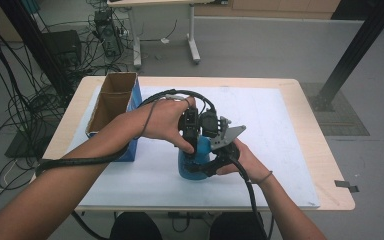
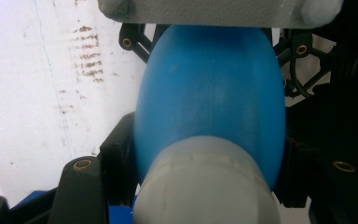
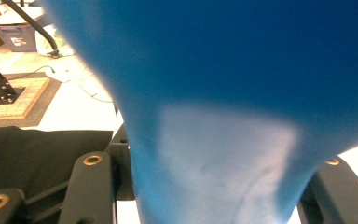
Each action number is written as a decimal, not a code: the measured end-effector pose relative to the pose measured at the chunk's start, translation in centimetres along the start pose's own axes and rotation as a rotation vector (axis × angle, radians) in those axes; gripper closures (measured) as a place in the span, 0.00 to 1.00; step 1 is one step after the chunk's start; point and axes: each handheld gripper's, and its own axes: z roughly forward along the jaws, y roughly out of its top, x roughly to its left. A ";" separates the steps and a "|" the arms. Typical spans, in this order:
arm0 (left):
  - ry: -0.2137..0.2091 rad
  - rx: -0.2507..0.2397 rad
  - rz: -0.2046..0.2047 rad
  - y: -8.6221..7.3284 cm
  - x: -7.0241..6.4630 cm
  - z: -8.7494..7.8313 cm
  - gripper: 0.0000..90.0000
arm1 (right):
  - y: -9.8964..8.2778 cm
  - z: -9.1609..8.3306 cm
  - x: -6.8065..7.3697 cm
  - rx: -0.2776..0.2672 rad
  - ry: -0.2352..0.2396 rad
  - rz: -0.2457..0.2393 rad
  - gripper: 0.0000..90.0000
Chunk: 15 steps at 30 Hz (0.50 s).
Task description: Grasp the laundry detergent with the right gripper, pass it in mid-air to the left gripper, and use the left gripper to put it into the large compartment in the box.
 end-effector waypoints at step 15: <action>0.004 -0.002 -0.003 -0.1 0.0 0.0 0.42 | 0.0 0.0 -0.1 0.000 -0.002 -0.001 0.48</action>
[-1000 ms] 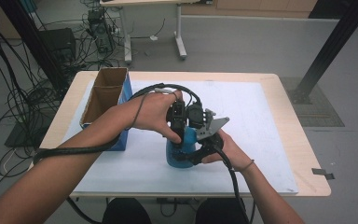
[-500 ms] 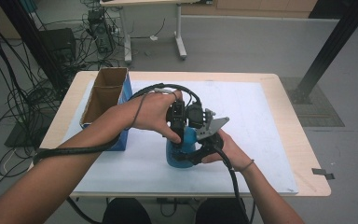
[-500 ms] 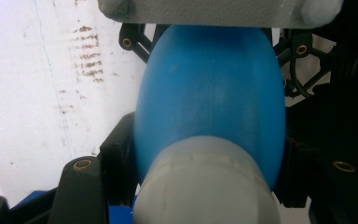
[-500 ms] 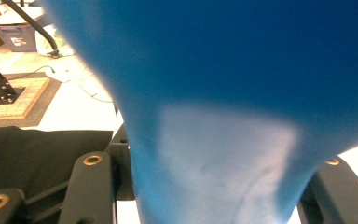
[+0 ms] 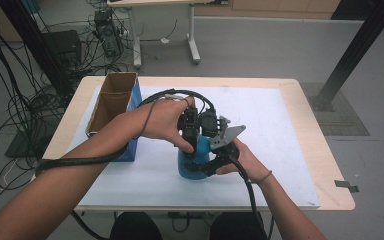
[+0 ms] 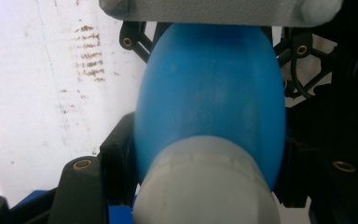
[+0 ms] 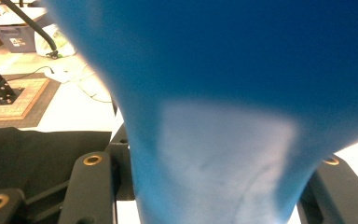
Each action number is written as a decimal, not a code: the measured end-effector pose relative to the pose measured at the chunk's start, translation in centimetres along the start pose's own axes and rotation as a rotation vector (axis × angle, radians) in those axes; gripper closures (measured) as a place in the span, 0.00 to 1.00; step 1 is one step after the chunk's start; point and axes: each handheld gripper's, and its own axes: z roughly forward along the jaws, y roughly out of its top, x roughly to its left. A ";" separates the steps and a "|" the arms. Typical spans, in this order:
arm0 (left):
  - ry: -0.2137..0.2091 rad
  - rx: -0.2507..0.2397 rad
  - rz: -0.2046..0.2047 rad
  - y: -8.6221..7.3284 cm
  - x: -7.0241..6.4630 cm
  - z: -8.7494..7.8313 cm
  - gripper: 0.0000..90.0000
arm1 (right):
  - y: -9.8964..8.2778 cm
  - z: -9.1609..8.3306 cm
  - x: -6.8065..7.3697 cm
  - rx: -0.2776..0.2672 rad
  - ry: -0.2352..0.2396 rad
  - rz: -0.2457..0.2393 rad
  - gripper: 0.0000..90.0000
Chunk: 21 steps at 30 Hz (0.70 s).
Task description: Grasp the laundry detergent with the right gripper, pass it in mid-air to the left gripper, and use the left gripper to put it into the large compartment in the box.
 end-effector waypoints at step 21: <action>-0.001 0.002 0.000 0.1 0.0 0.0 0.42 | 0.0 0.0 0.0 0.000 0.002 0.002 0.48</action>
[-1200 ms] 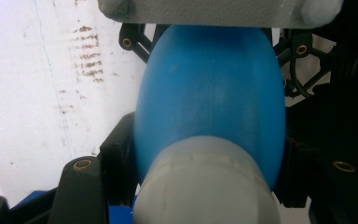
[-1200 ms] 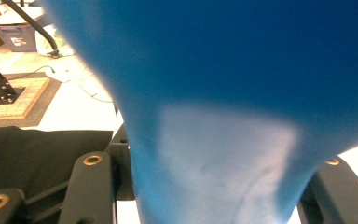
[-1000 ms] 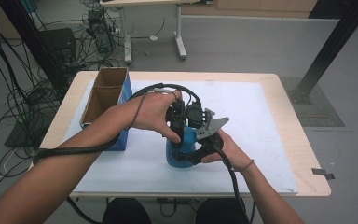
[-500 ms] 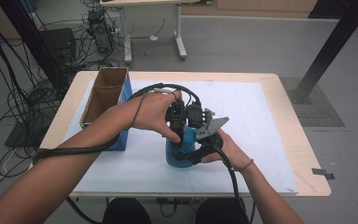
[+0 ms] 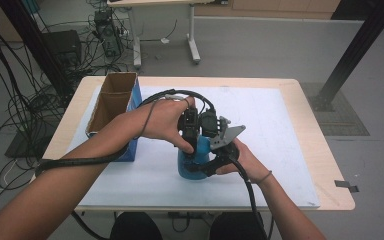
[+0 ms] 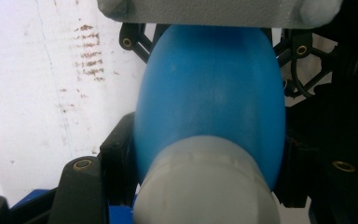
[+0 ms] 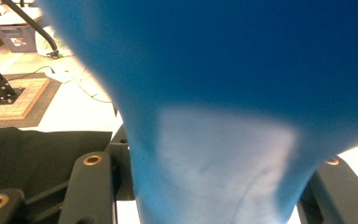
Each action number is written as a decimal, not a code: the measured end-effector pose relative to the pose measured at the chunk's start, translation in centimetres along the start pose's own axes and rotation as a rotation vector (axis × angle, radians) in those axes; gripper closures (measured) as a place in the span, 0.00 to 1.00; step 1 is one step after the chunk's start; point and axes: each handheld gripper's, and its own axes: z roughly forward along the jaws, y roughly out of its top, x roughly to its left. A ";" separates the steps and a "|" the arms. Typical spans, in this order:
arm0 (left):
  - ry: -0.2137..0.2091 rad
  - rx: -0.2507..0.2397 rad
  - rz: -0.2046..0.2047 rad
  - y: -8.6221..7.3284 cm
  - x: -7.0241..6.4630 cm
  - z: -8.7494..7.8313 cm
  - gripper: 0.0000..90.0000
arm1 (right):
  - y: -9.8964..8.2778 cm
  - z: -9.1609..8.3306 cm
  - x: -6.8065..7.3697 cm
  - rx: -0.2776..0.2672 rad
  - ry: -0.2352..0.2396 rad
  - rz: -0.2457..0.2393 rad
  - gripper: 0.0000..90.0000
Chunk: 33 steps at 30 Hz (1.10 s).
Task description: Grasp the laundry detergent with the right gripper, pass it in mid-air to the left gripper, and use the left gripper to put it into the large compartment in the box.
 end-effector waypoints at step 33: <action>-0.014 -0.016 -0.020 -0.5 0.3 -0.5 0.42 | -0.2 0.0 0.1 -0.025 0.004 0.005 0.46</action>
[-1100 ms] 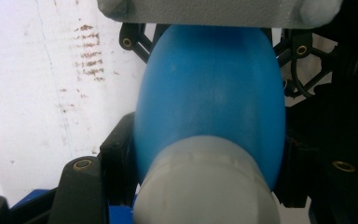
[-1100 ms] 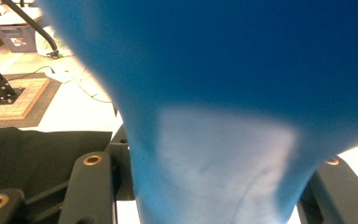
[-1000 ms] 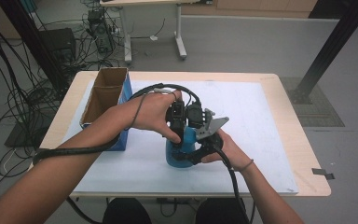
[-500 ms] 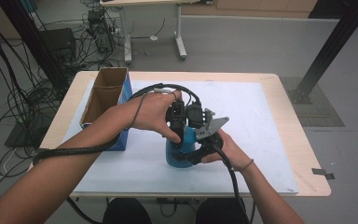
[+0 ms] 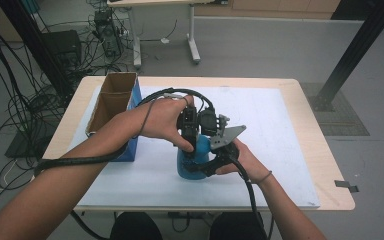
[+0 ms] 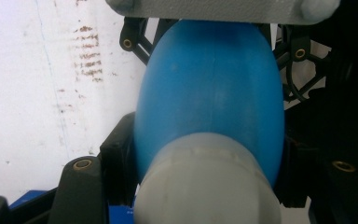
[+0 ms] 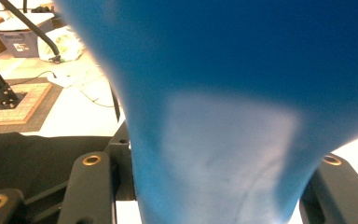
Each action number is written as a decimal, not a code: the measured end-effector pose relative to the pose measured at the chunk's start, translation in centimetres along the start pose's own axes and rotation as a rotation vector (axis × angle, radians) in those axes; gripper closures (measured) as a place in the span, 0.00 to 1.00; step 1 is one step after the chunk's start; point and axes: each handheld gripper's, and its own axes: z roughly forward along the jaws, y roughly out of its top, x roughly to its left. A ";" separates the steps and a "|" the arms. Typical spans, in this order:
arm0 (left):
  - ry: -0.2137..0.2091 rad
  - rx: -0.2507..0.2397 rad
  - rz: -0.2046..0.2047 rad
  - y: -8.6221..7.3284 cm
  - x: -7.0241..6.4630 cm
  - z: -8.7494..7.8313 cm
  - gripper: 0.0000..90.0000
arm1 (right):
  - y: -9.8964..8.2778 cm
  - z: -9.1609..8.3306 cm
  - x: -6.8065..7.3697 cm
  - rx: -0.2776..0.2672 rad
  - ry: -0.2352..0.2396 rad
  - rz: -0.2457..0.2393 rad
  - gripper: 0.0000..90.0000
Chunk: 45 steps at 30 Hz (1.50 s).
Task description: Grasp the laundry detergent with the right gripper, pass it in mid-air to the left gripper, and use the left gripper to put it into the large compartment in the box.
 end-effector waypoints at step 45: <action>0.009 0.003 -0.126 -1.5 0.8 -1.1 0.42 | -1.6 -2.7 0.9 -0.008 -0.107 0.055 0.03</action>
